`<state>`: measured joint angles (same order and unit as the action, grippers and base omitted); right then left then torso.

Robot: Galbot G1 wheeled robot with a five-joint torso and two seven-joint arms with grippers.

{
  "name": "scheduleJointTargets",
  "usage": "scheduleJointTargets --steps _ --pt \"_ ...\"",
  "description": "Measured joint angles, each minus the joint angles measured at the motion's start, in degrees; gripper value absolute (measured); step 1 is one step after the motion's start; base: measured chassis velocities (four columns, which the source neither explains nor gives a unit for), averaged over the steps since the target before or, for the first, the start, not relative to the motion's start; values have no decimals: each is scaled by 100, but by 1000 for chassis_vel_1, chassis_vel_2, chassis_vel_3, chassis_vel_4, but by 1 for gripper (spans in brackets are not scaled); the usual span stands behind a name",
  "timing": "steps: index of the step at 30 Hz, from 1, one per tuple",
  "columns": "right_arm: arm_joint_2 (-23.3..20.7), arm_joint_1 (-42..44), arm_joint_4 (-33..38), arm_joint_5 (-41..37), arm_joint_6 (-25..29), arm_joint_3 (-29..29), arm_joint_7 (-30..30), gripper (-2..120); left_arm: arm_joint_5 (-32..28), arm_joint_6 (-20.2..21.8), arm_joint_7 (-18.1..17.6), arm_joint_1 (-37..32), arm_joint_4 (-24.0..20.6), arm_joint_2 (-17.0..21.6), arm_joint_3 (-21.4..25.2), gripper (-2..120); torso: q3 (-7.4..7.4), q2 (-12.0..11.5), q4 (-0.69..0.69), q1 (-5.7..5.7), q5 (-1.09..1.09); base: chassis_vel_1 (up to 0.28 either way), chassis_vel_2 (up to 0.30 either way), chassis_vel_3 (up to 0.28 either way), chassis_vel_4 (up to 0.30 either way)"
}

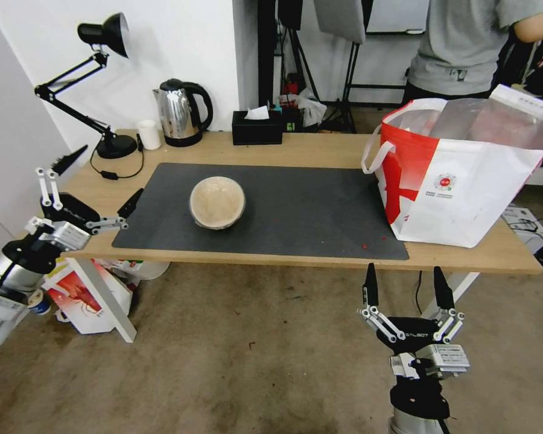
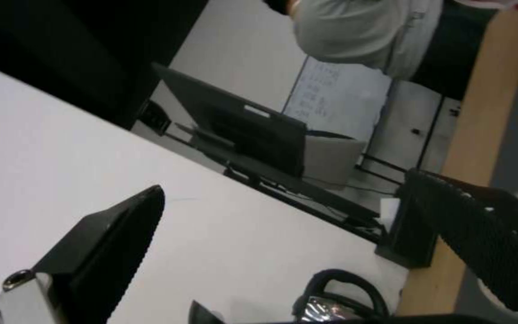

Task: Pick up the trash from the table and place it into the takeout bag.

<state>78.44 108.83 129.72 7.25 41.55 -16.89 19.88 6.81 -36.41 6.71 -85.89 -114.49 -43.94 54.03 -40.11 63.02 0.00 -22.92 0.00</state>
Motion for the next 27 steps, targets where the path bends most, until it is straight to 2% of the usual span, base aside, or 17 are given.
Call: scheduleJointTargets --steps 12,27 --pt "0 0 0 0 0 0 0 100 716 -286 121 246 251 217 -168 100 0 0 -1 0 0 0 0 0 0" --pt "0 0 0 0 0 0 0 100 711 -228 432 697 426 464 -507 100 0 0 0 0 0 0 0 0 0"
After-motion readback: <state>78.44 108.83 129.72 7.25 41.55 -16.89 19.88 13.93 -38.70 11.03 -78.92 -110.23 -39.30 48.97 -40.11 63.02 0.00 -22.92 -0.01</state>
